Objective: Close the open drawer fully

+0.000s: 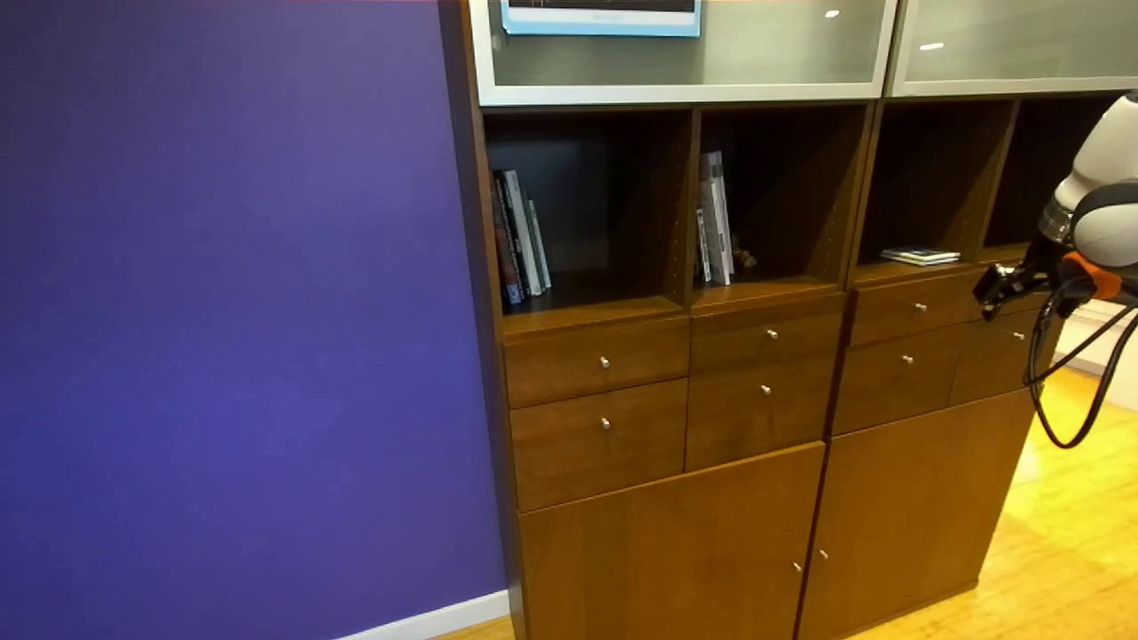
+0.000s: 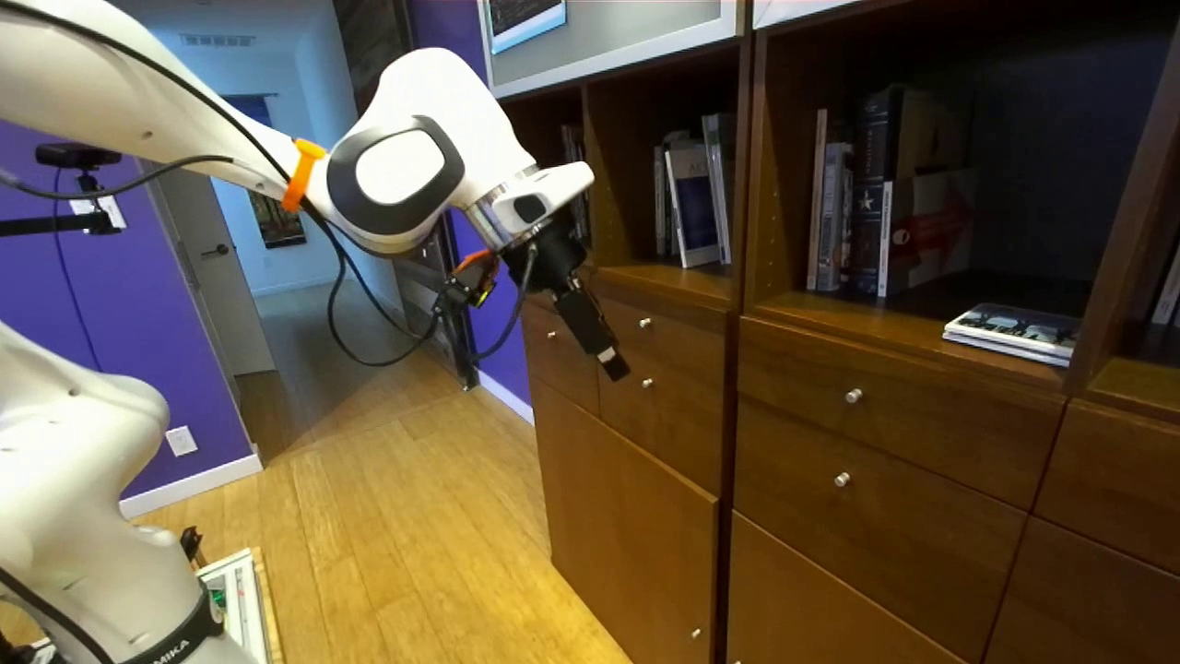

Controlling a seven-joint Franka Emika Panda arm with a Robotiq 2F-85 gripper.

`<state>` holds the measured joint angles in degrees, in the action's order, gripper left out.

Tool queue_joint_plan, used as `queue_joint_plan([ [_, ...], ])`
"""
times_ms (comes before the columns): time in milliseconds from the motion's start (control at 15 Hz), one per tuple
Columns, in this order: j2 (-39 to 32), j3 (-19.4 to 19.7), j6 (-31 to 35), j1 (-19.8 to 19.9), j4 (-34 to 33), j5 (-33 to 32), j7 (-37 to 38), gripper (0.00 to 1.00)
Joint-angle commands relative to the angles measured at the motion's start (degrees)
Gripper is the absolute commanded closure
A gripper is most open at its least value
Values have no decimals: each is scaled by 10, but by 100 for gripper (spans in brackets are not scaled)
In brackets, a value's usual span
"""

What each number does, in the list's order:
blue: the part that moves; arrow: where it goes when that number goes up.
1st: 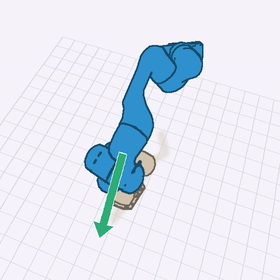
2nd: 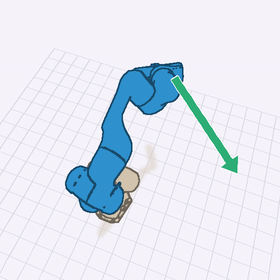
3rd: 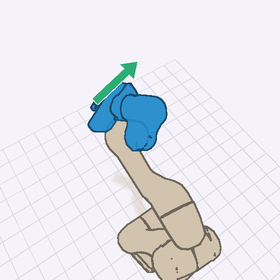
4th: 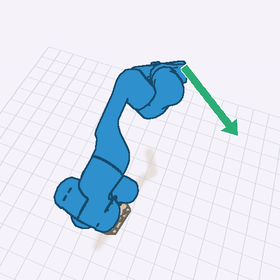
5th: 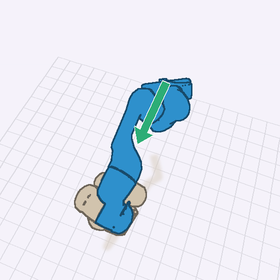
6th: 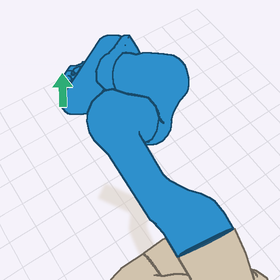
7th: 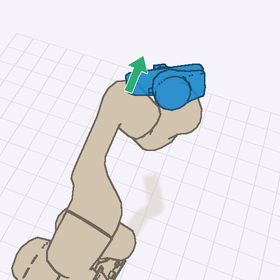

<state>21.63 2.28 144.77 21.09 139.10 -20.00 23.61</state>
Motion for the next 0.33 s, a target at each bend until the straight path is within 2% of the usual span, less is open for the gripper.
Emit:
queue_joint_plan([
  [0, 4, 5, -15, -1, -10, -1, 0, 0],
  [267, 5, 6, -23, 0, -18, -1, 0, 0],
])
